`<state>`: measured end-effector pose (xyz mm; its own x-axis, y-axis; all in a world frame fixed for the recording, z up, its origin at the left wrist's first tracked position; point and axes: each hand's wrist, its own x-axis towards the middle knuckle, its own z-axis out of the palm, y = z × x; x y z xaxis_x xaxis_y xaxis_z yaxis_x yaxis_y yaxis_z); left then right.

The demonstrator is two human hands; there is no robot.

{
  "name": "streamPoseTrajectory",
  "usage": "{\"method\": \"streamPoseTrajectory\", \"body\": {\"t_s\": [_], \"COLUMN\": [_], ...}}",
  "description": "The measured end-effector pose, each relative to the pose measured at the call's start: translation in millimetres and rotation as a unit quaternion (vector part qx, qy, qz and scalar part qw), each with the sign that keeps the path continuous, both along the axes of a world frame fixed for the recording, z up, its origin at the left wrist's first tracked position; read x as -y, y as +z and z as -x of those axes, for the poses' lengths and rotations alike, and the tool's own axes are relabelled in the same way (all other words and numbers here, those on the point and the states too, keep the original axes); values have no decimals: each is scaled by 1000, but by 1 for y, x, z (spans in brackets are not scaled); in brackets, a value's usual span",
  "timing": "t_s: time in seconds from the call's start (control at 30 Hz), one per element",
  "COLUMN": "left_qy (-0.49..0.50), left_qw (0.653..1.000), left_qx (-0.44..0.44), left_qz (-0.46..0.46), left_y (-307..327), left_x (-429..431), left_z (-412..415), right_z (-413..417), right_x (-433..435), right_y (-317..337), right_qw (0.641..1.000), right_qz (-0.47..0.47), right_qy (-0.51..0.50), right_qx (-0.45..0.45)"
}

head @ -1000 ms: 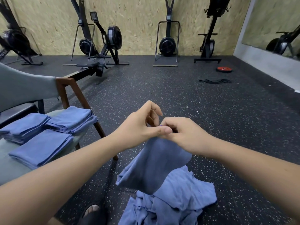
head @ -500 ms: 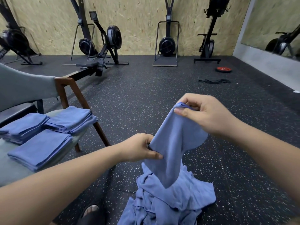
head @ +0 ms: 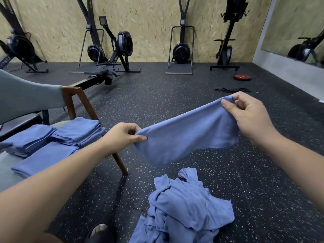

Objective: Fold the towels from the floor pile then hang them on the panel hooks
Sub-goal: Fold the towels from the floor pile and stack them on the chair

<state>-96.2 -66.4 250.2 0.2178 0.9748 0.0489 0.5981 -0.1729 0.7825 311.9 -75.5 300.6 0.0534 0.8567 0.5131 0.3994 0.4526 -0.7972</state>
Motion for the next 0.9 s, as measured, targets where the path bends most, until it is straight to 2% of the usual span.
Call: {"method": "streamPoseTrajectory", "body": {"t_s": [0.07,0.13,0.23,0.33,0.43,0.57,0.77,0.9], "left_qy": [33,58,79,128,195,232,241,243], "left_qw": [998,987,949,921,916,924,935,943], "left_qx": [57,152,300,367,345,250,154,109], "left_qz": [-3,14,52,34,-61,-174,-210,-200], "left_y": [7,13,20,18,15,21,22,16], "left_x": [0,-1,0,-4,-6,-5,-3,0], "left_z": [2,2,-4,-17,-32,-37,-34,-37], "right_z": [-2,-3,-1,5,11,16,15,13], "right_x": [-2,-4,-6,-5,-5,-5,-5,-10], "right_y": [-4,-6,-10,-14,-18,-21,-23,-29], "right_qw": [1000,1000,999,998,996,993,990,989], "right_qz": [-2,-2,-5,-9,-9,-10,-14,19], "right_qy": [-12,-29,-50,-62,-82,-119,-138,-145], "right_qx": [-4,-10,-17,-13,-18,-11,18,16]}}
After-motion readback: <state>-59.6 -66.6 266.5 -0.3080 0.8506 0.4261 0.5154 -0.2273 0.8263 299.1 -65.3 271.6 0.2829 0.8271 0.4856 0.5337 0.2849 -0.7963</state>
